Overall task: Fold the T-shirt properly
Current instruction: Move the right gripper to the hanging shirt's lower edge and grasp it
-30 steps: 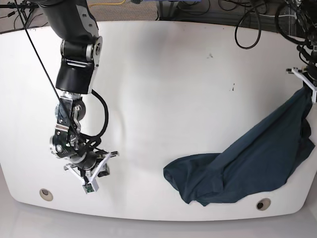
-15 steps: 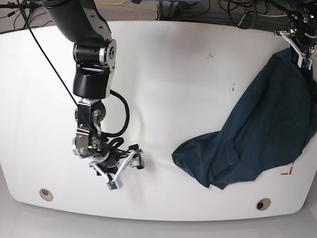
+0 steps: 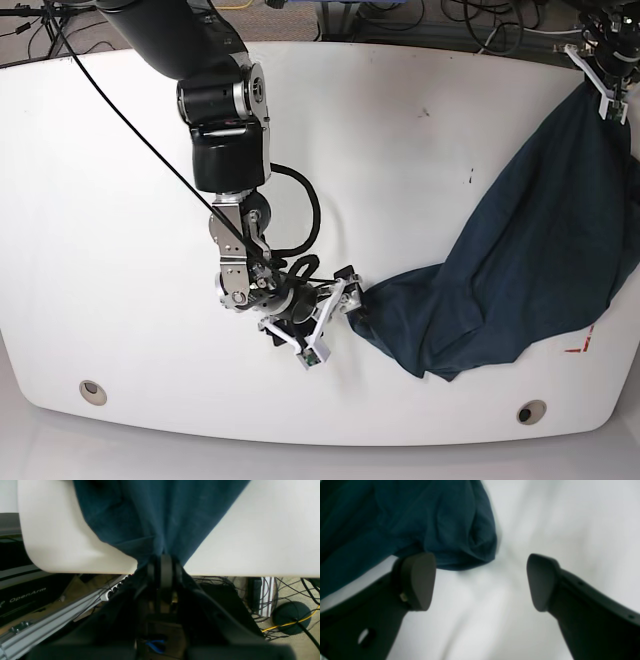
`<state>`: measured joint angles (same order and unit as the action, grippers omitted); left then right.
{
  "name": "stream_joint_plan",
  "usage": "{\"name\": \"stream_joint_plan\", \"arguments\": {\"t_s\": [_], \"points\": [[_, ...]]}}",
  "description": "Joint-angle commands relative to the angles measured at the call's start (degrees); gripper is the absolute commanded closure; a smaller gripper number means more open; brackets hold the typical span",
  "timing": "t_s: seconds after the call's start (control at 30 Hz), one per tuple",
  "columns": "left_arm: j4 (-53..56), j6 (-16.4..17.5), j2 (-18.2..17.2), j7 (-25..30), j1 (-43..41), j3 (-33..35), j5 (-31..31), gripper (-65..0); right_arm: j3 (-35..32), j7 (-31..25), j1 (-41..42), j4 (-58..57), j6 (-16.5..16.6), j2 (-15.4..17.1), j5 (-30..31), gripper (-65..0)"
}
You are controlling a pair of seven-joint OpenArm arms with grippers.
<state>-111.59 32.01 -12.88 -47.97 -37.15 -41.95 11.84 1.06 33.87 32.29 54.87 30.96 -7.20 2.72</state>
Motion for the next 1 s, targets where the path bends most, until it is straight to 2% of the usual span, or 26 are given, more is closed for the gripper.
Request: {"name": "stream_joint_plan", "arguments": {"t_s": [0.0,0.13,0.37,0.47,0.83,0.97], "points": [[-0.81,-0.23,-0.7,0.89,-0.44,-0.55,0.16,0.0,-0.05,-4.02,2.12,-1.47,0.38,-0.58,1.54,-51.7],[-0.81,-0.23,-0.7,0.89,-0.44,-0.46,0.16,0.0,-1.1,-7.63,2.3,-5.6,1.44,0.3,1.72,-47.4],[-0.89,-0.23,-0.61,0.89,-0.44,-0.29,0.16,0.0,-4.44,-13.87,2.65,-10.08,1.44,1.8,2.16,-48.4],[-0.89,-0.23,-0.61,0.89,-0.35,-0.29,0.25,0.0,-6.12,-14.13,2.21,-9.99,1.35,1.88,2.25,-48.4],[-0.89,-0.23,0.45,0.8,-2.46,-0.55,0.25,0.0,-5.32,-14.22,1.68,-9.64,1.35,1.71,2.25,-47.7],[-0.89,-0.23,0.62,0.8,-3.95,-0.38,0.43,0.0,-5.32,-14.13,0.1,-6.3,1.35,1.88,2.25,-47.9]]}}
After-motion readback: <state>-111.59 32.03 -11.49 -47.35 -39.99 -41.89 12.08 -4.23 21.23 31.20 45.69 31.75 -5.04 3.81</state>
